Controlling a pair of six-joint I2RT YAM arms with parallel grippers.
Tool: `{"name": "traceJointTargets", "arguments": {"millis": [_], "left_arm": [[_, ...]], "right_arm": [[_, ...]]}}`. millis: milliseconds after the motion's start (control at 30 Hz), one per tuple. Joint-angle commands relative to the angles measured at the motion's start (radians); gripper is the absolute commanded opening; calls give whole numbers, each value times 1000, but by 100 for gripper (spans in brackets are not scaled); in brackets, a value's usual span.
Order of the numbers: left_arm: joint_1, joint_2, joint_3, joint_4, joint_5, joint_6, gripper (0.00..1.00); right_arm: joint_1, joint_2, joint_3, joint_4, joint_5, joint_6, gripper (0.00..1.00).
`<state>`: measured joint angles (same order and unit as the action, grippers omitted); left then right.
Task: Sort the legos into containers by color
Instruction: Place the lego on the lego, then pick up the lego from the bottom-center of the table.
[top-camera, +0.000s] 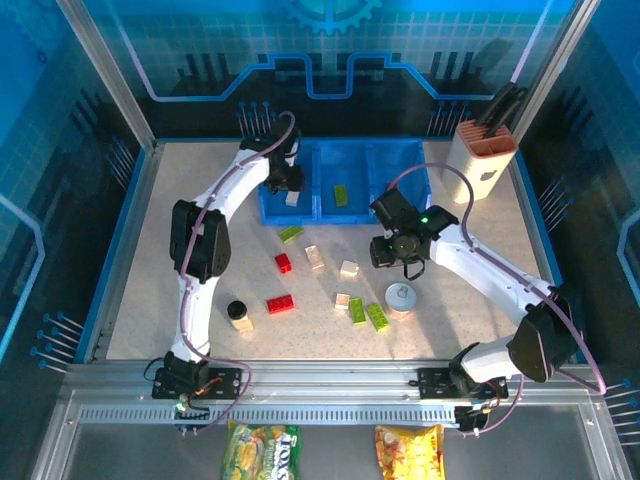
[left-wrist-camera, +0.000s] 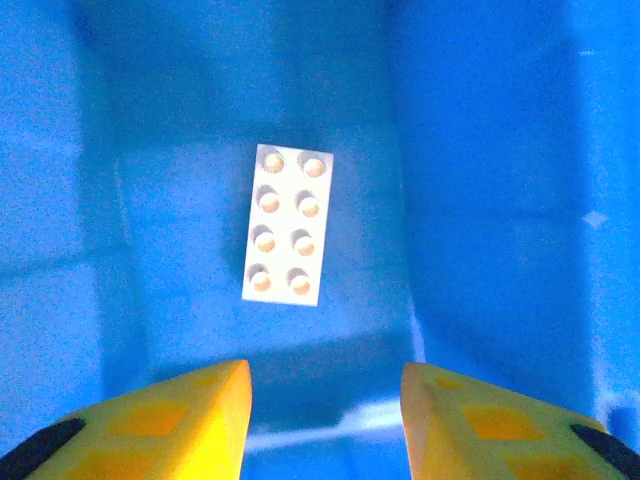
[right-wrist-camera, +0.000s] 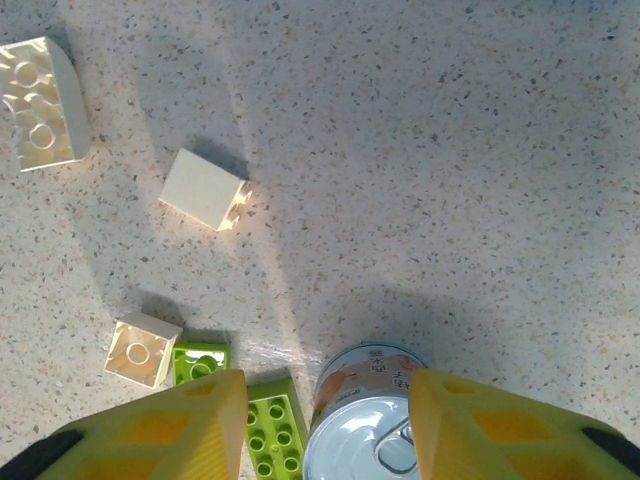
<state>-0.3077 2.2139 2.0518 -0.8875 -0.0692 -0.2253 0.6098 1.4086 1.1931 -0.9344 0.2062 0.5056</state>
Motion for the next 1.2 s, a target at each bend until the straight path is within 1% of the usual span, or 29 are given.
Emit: {"name": "traceJointTargets", "arguments": {"millis": [0,267,400,533,633,767,867,1000,1167], "left_arm": [[7,-100,-49,-43,34,32,44],[9,-319,-311,-21,35,60,45],[17,-423,-443,-8,61,64,45],[28,-504,-536,-21,87,66,45],[34,-546,-579,-59,106,85,46],[40,-605,-635,-77,91,111,46],[55,-648,-693,-37,93,123,47],[83,-671,-774,58,114,117,47],[96,-676,-806,102,124,114,47]], "right_arm": [[30,20,23,-22,-2,15,47],[96,41,3,-34,-4,46,46],[150,64,-1,-52,5,70,46],[212,79,-16,-66,21,108,46],[260,96,-30,-70,43,143,46],[313,138,-41,-94,73,184,46],[340,167,-54,-101,84,209,46],[358,201,-81,-88,86,226,46],[360,225,-115,-61,82,235,49]]}}
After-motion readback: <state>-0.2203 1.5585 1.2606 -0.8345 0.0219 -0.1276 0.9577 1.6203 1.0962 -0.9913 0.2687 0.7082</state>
